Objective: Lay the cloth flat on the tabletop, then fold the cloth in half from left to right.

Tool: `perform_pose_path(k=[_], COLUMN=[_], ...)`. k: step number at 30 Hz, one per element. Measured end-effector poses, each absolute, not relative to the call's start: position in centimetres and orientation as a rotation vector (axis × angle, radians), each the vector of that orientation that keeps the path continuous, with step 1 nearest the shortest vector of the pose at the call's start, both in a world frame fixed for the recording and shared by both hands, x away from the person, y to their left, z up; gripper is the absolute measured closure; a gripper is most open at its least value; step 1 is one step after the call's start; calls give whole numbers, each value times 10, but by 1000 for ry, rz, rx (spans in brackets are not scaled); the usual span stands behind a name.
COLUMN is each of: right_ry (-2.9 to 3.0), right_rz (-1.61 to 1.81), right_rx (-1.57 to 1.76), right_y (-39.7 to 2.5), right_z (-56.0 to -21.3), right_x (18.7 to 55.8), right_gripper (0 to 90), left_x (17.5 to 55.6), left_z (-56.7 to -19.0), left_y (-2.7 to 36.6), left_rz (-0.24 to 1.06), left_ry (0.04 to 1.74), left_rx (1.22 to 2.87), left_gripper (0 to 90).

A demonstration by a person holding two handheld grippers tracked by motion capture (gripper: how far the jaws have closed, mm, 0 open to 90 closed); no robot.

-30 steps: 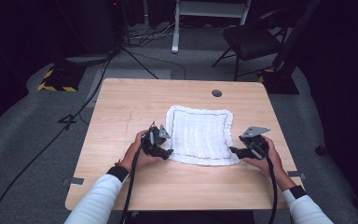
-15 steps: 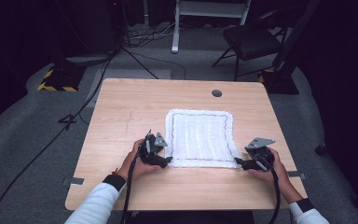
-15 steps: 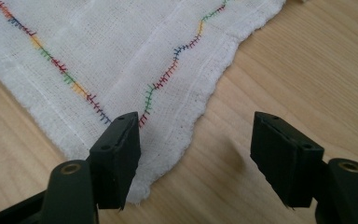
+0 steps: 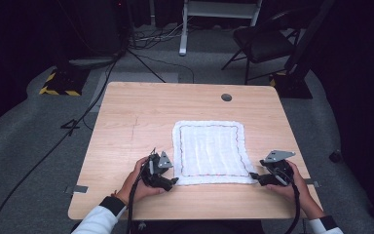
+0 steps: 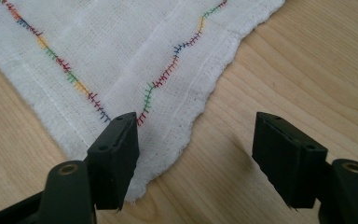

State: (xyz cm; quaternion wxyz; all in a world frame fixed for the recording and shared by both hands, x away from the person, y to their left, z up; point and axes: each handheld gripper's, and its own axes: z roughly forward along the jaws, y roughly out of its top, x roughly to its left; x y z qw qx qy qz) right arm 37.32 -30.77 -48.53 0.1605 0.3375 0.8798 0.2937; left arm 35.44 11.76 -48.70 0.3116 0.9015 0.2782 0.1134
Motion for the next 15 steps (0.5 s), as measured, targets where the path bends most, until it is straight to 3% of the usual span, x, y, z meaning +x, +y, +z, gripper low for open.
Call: perform_pose_path(k=[7,15], right_ry=[2509,2479], right_rz=[774,943], right_rx=[913,854], right_y=[-301,-292], right_z=[-482,-471], right_x=[372,371], right_gripper=[317,347], left_x=[357,377], left_z=[-478,-470], left_y=[131,144], left_rz=[329,355], left_ry=[739,780], left_rx=[2330,2282], left_gripper=[236,236])
